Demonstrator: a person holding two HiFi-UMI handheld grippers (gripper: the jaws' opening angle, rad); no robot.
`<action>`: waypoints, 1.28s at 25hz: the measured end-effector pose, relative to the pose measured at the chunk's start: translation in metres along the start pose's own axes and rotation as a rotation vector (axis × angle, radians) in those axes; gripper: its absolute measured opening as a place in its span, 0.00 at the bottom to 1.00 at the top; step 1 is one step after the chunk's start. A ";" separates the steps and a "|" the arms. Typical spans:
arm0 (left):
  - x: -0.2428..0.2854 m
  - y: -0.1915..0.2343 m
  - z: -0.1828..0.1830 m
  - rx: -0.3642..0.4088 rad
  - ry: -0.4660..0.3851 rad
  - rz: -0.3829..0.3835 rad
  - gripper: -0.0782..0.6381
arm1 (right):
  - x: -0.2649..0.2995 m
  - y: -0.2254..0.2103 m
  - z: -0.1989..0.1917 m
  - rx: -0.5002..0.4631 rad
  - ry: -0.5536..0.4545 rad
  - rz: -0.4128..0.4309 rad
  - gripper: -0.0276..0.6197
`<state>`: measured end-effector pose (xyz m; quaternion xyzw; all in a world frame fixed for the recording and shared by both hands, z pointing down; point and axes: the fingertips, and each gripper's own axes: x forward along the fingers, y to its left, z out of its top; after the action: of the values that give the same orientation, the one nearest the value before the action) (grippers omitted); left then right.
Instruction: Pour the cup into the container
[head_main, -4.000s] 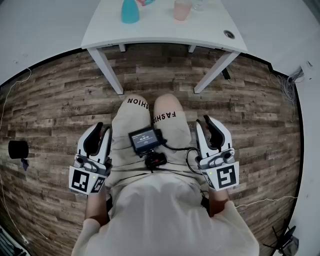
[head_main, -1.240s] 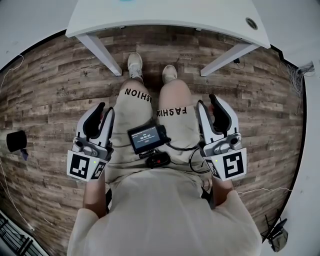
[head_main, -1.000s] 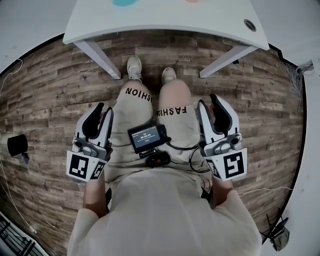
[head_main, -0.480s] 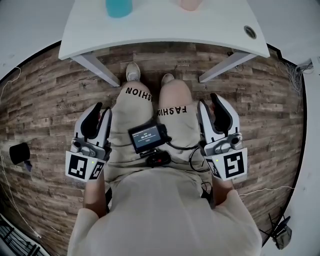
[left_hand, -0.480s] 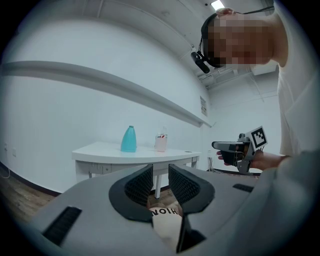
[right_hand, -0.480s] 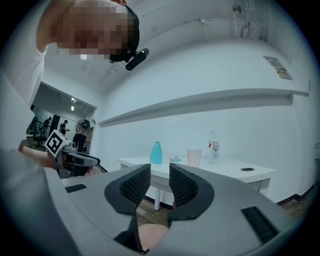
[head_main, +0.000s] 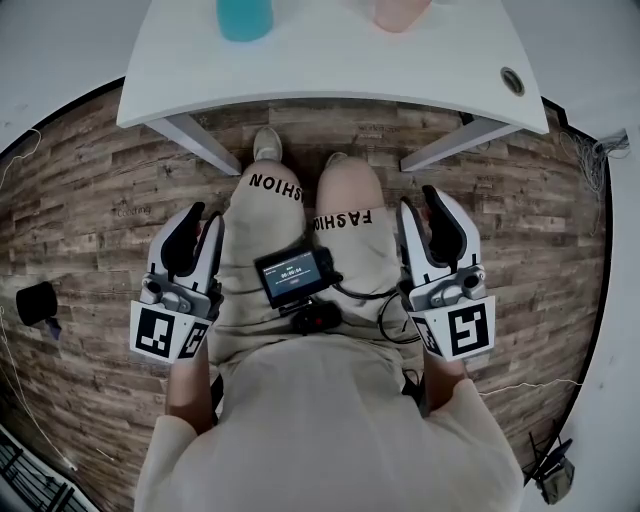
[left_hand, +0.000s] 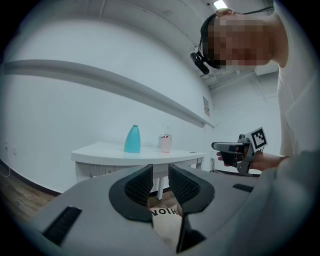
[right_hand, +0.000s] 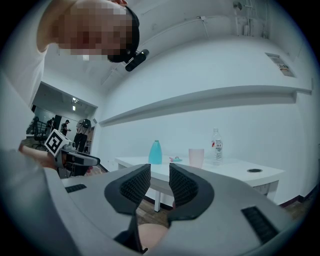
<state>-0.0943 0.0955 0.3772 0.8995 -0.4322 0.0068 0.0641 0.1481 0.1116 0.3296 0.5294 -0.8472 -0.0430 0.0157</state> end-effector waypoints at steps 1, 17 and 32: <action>-0.001 0.000 0.001 0.001 -0.003 0.003 0.26 | 0.000 0.000 0.001 -0.001 -0.002 0.003 0.20; 0.023 0.025 0.002 0.006 0.004 0.035 0.26 | 0.039 -0.015 -0.005 0.014 -0.012 0.032 0.20; 0.056 0.054 -0.013 -0.019 0.045 0.051 0.26 | 0.072 -0.034 -0.025 0.025 0.027 0.041 0.20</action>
<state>-0.1013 0.0203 0.4002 0.8871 -0.4535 0.0247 0.0821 0.1487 0.0310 0.3502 0.5125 -0.8580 -0.0251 0.0214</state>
